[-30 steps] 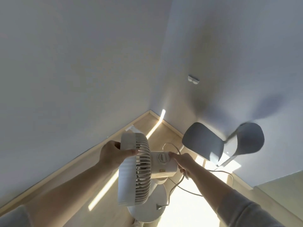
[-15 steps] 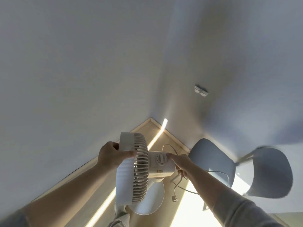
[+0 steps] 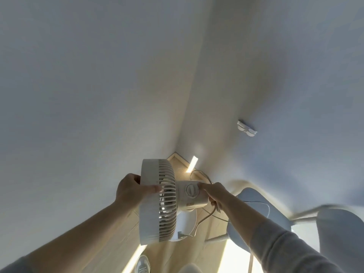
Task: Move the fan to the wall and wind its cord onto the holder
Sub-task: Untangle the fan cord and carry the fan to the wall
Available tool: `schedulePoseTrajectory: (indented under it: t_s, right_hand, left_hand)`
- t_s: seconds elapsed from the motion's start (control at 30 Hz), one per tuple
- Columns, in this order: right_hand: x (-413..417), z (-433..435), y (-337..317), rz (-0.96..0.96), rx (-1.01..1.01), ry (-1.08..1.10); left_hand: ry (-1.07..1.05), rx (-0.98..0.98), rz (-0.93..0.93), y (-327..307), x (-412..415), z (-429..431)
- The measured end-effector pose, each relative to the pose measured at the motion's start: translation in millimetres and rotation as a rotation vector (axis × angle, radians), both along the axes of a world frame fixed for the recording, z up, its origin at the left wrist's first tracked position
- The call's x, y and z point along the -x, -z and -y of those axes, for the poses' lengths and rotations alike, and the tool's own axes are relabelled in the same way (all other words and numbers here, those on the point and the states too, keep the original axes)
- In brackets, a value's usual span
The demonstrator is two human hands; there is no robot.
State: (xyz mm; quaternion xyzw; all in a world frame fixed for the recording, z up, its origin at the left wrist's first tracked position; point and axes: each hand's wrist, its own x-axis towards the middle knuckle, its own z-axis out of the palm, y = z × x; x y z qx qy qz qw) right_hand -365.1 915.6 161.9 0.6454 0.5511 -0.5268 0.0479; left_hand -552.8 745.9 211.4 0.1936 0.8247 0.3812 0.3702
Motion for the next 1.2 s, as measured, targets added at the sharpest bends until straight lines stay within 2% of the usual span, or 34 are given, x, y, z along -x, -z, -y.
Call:
schedulePoseTrajectory:
  t_s: [0.3,0.5,0.73,1.2]
  right_hand:
    - [43.6,-95.6,34.5,0.043,0.018,-0.113]
    - [68.5,-173.1,55.5,0.106,0.048,-0.259]
    - [91.5,-242.8,73.9,0.134,0.091,-0.327]
    - [131.5,-306.1,104.2,0.166,0.056,-0.477]
  left_hand:
    - [-0.053,0.061,-0.009,22.3,28.6,-77.3]
    - [-0.210,0.134,-0.007,42.6,29.2,-136.3]
    - [-0.371,0.149,0.019,59.4,15.0,-197.3]
    - [-0.501,0.184,0.093,106.8,24.4,-246.1]
